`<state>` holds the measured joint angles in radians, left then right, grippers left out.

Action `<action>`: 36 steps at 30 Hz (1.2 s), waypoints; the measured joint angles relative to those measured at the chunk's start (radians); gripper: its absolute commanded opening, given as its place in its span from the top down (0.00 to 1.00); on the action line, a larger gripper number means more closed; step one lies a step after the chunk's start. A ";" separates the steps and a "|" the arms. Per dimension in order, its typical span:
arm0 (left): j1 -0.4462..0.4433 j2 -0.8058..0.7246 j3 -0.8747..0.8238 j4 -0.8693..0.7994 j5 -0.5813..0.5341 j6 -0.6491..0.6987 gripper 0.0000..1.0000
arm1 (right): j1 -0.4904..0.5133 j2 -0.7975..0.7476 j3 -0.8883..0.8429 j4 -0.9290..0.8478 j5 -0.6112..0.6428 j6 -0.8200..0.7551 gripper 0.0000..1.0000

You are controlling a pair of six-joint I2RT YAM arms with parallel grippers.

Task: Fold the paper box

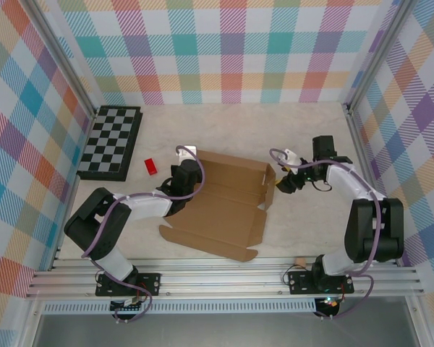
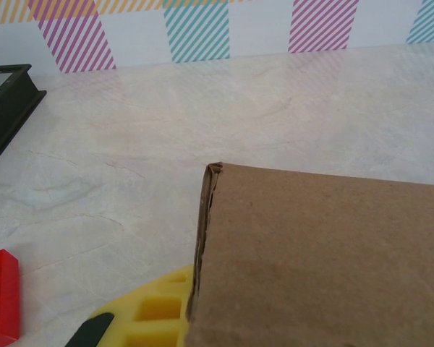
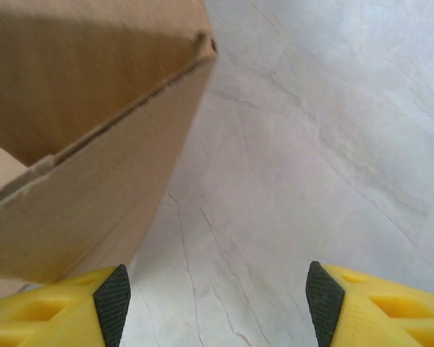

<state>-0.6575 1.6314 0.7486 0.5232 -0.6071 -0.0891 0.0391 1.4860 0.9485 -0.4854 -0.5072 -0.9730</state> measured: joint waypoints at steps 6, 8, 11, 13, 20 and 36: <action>-0.001 0.000 0.000 0.003 0.016 0.005 1.00 | -0.018 -0.021 -0.035 0.014 0.033 -0.044 0.31; -0.001 0.000 0.000 0.003 0.017 0.005 1.00 | -0.018 -0.021 -0.035 0.013 0.031 -0.058 0.30; -0.001 0.000 0.000 0.003 0.019 0.004 1.00 | -0.018 -0.021 -0.035 0.004 0.019 -0.069 0.29; -0.001 0.000 0.000 0.004 0.020 0.004 1.00 | -0.018 -0.021 -0.035 -0.010 0.007 -0.083 0.28; -0.001 0.000 0.000 0.006 0.021 0.004 1.00 | 0.012 -0.021 -0.035 -0.039 -0.059 -0.090 0.25; -0.001 0.000 0.000 0.005 0.022 0.008 1.00 | -0.047 -0.058 0.051 -0.095 -0.096 -0.090 0.25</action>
<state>-0.6586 1.6314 0.7486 0.5285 -0.5854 -0.0814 -0.0078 1.4284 0.9993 -0.5808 -0.6029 -1.0630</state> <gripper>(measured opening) 0.116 0.756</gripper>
